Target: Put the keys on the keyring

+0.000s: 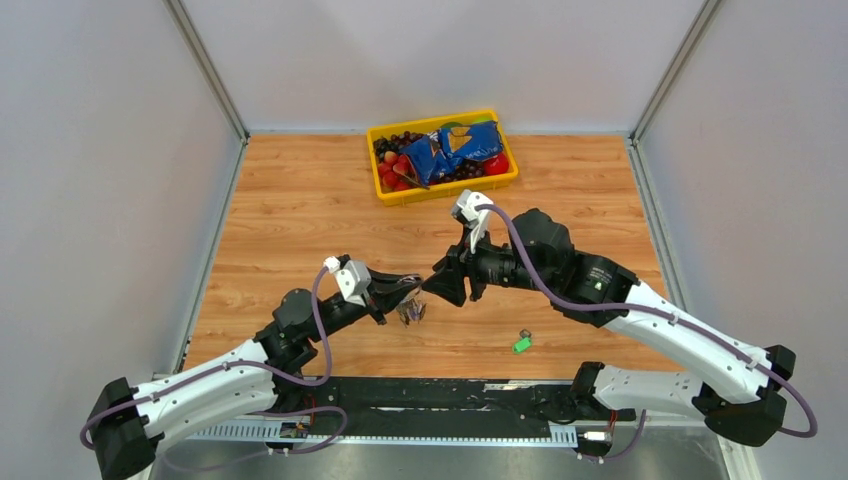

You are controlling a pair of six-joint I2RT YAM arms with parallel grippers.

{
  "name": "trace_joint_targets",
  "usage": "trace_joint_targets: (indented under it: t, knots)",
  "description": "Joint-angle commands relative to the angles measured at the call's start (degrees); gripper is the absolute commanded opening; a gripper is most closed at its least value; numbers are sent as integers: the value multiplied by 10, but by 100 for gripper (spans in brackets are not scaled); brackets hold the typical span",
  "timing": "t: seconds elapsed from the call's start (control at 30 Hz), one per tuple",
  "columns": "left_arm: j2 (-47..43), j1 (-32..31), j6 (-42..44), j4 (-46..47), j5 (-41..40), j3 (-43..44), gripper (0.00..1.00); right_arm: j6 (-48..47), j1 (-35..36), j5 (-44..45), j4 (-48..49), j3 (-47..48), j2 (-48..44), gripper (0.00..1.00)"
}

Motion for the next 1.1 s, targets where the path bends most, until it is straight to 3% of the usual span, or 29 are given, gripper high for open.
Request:
trace_joint_targets:
  t: [0.0,0.27,0.6,1.07]
  knots:
    - [-10,-2,-48,16,-16,37,1,-32,14,37,73,-17,0,47]
    - [-14,-1,-96,-29,-34,63,1,-55,100,170,84,2,33,46]
    - [-48,-2,-131,-81,-43,76,1,-47,120,243,92,13,40,46]
    - [-49,-2,-152,-81,-36,75,1,-33,120,206,108,32,42,46]
